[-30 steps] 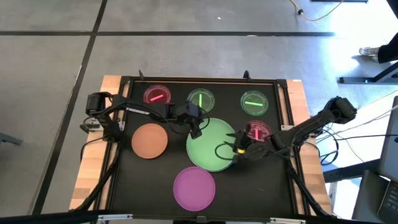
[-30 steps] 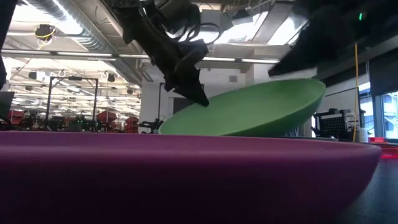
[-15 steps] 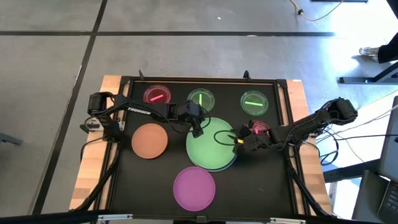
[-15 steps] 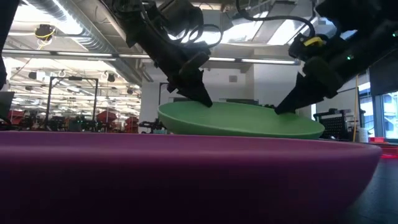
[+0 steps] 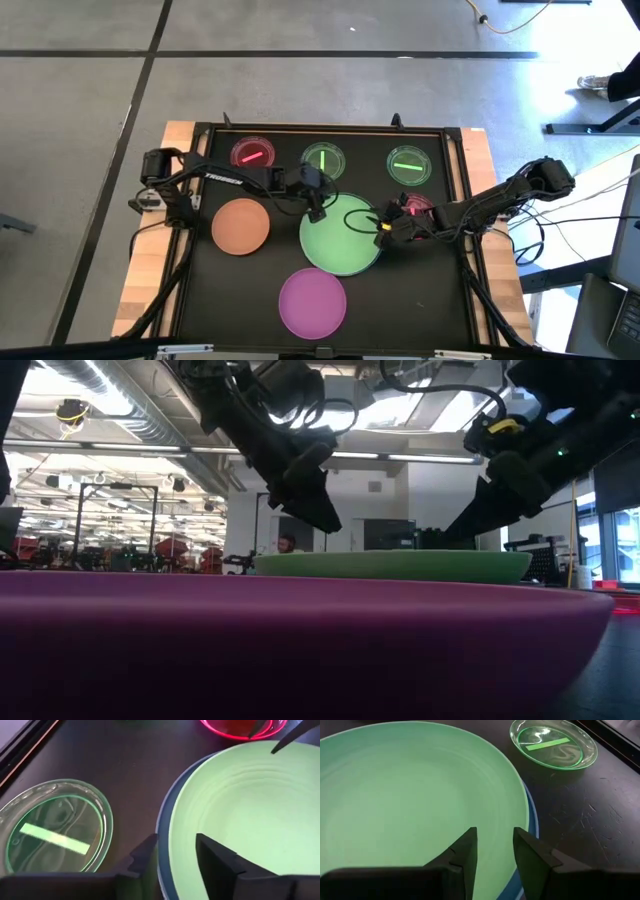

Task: Stack plastic plates
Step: Stack the pink plate on the green plate

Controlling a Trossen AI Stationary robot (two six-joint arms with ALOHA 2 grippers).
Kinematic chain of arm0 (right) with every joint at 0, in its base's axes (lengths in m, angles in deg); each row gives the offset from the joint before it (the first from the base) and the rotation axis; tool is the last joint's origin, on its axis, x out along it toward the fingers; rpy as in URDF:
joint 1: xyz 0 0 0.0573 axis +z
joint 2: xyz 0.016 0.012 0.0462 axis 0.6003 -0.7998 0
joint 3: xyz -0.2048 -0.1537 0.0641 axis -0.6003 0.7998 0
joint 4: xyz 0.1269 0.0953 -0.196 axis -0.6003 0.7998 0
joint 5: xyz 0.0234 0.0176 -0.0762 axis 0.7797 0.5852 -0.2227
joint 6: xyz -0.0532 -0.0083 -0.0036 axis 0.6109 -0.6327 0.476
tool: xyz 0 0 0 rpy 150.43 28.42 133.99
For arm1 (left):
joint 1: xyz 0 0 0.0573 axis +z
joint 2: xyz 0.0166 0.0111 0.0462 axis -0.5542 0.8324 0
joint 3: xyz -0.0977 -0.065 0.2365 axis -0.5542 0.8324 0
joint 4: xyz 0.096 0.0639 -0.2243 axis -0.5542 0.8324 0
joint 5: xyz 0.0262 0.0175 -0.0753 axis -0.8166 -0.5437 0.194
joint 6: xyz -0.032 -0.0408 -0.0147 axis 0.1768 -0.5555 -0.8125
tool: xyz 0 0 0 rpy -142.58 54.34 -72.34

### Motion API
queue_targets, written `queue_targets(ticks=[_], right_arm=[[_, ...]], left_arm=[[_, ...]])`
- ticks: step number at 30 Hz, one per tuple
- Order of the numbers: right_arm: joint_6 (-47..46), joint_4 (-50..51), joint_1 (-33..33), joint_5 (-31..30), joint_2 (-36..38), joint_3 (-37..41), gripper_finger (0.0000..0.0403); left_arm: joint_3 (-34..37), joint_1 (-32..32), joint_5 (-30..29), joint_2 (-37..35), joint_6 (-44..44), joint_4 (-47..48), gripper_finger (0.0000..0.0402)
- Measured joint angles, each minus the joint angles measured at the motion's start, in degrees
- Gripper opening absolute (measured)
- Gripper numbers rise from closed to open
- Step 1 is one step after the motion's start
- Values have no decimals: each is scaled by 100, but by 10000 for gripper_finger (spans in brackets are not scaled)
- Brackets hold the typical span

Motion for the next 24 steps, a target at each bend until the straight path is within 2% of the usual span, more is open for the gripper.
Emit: queue_targets(ticks=[6,14,19,24], right_arm=[[4,-63,0,-74,0,0,115],[31,-254,0,-79,0,-2,115],[120,-355,2,-66,0,-3,115],[120,-349,2,-28,0,-4,115]], left_arm=[[-9,-200,77,-517,70,707,150],[-4,-811,-7,-1733,175,2803,139],[98,-1259,-350,-2369,-360,3801,128],[557,-1647,-501,-2786,-1181,3863,122]])
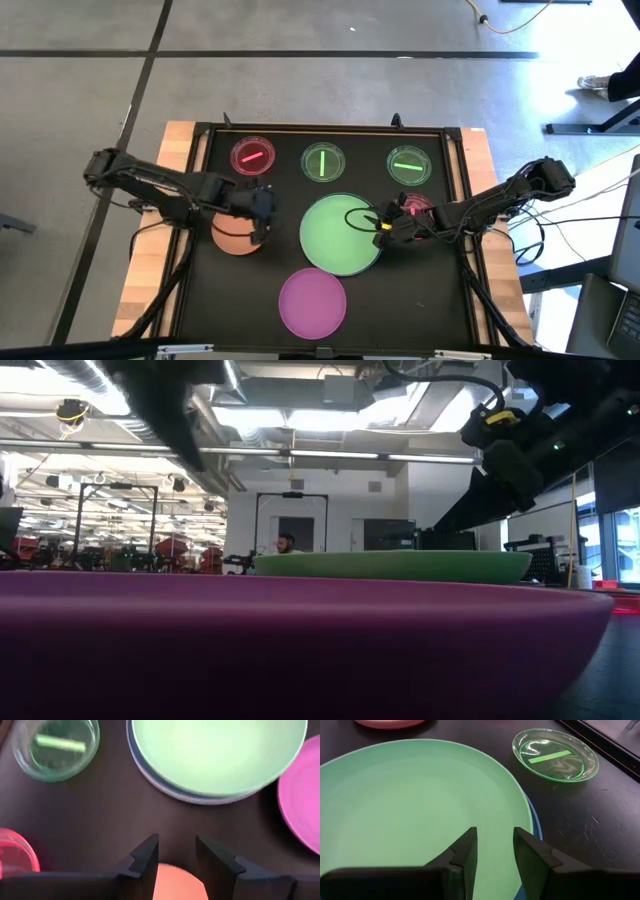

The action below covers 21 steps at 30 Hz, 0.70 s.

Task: Stack plastic plates
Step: Stack the pink plate on the green plate

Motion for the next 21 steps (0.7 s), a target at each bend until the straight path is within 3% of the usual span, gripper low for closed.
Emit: queue_targets(ticks=[9,21], right_arm=[[-122,-29,0,7,0,1,115],[-122,-42,0,8,0,0,115]], left_arm=[[798,-620,-7,-44,-971,-171,122],[927,-1518,-7,207,-1455,-1043,122]])
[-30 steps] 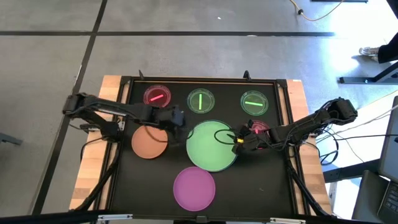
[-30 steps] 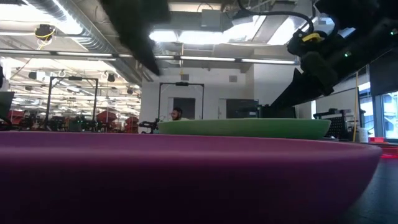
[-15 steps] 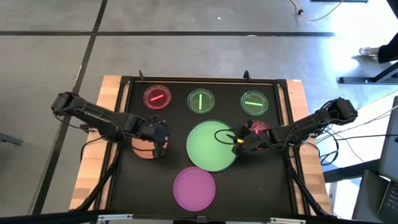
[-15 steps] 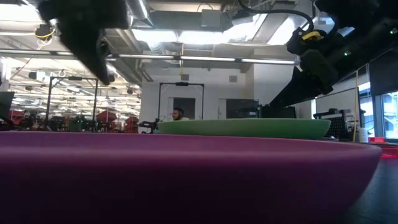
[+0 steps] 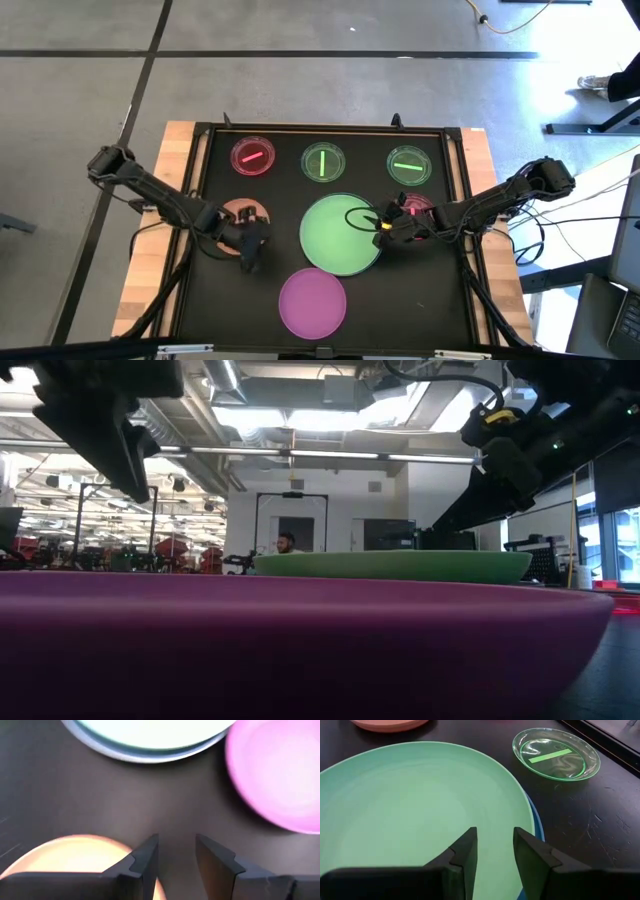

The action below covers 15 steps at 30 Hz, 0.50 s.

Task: Stack plastic plates
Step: Stack the pink plate on the green plate

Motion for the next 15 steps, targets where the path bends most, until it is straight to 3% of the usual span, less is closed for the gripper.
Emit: queue_targets(ticks=[8,15], right_arm=[[2,-26,0,46,0,0,115],[2,-37,0,46,0,0,115]], left_arm=[[0,-257,416,715,435,-1319,122],[2,-128,660,1333,-109,-2070,121]])
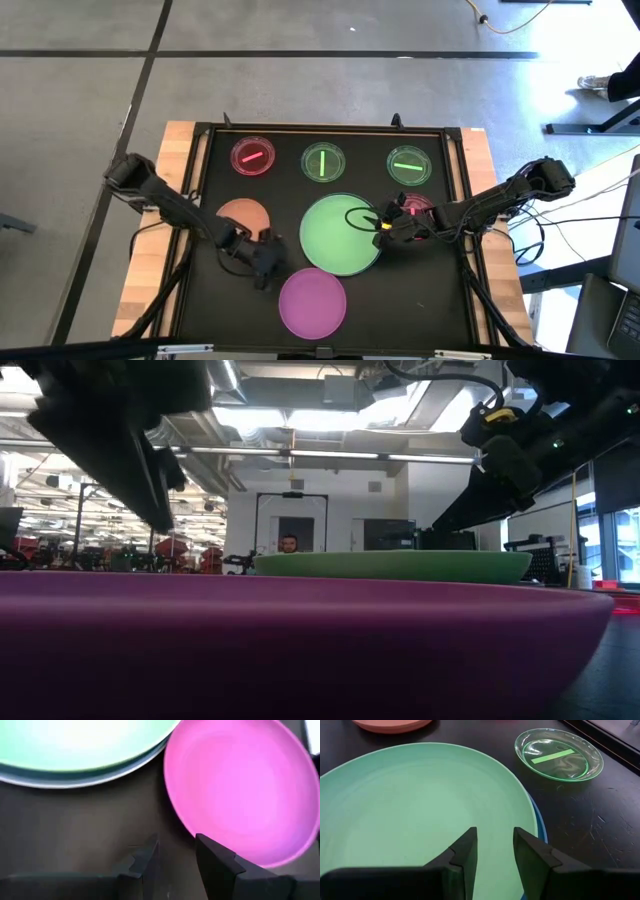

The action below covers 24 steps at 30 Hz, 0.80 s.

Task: Stack plastic plates
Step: Stack the pink plate on the green plate

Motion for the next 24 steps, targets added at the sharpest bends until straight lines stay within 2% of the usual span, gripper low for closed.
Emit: queue_targets(ticks=[4,11,19,24], right_arm=[[0,-2,0,0,0,0,115],[0,0,0,0,0,0,115],[0,6,0,0,0,0,115],[0,6,1,0,0,0,115]], left_arm=[[4,67,13,309,-235,-92,121],[4,82,233,822,-86,-860,121],[4,88,290,1013,-148,-1034,121],[-20,100,352,875,-127,-1029,121]])
